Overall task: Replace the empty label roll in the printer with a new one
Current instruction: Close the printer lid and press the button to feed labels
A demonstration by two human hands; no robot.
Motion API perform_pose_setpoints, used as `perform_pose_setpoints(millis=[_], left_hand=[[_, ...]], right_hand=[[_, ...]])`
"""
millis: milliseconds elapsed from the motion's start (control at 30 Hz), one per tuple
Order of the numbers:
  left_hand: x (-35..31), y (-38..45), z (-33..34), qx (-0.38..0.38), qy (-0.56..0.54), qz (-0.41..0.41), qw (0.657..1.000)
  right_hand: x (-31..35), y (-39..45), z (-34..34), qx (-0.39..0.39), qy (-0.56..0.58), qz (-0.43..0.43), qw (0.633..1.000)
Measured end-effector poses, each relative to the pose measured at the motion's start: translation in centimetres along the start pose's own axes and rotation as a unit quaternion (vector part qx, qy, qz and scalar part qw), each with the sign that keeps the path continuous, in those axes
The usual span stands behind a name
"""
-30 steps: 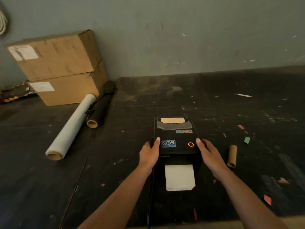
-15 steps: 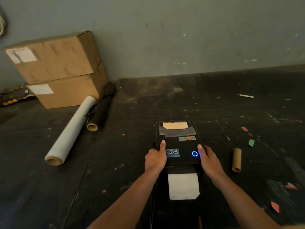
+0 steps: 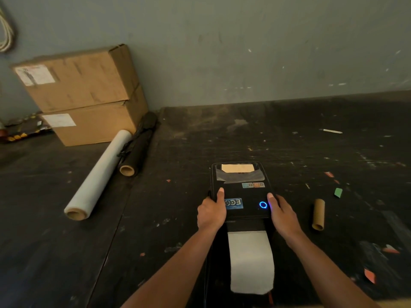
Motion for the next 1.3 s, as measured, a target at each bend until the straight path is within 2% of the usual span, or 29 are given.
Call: perform_pose_setpoints(millis=[600,1300], left_hand=[[0.24,0.03,-0.08,-0.002,0.002,-0.017,1.0],[-0.03,-0.09,-0.08,0.0,-0.003,0.002,1.0]], right_hand=[[0.1,0.0,0.02,0.004,-0.003,-0.004,1.0],[0.33,-0.06,0.03,0.005,-0.007,-0.012,1.0]])
Point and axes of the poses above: each hand's wrist, its own y-axis towards the middle knuckle, its own z-axis out of the palm, x = y × z, the point moved 10 cm from there along y, towards the middle knuckle, and after that the axes turned 5 degrees about -z, right-handed, at the moved point
